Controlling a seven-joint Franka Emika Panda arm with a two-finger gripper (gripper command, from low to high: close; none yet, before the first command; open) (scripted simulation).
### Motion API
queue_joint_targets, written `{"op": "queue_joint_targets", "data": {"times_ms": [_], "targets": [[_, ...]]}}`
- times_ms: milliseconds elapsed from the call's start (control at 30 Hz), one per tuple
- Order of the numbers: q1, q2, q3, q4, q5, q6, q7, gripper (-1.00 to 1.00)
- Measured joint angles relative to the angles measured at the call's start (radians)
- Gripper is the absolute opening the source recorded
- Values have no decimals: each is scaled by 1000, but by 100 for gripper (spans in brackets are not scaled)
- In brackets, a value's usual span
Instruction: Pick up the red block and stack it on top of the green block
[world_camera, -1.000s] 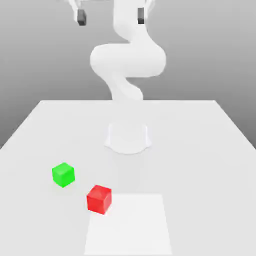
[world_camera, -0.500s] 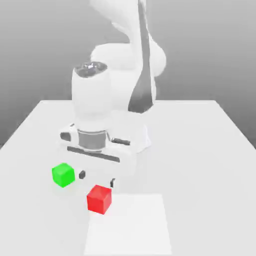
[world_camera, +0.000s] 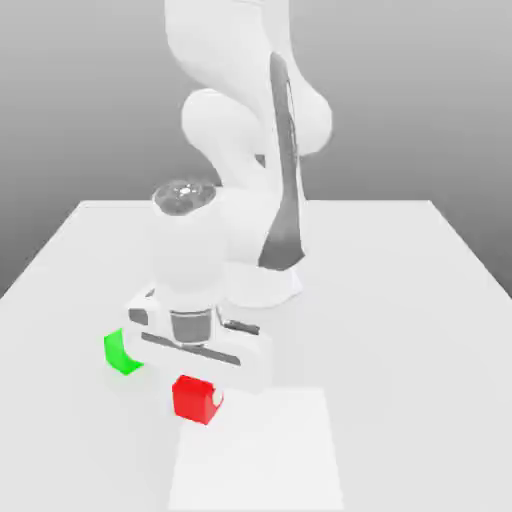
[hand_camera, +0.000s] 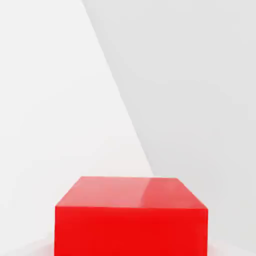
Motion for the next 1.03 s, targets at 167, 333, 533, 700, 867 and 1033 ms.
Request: {"op": "queue_joint_targets", "data": {"times_ms": [167, 333, 533, 700, 867, 1033], "targets": [[-48, -161, -27, -33, -53, -127, 14, -100], [-166, -278, -101, -84, -141, -188, -2, -100], [-307, -402, -195, -152, -205, -245, -51, -100], [-331, -373, -254, -177, -188, -193, -100, -100], [-286, -212, -281, -174, -115, -37, -149, -100], [-278, -143, -280, -173, -84, 30, -170, 100]]}}
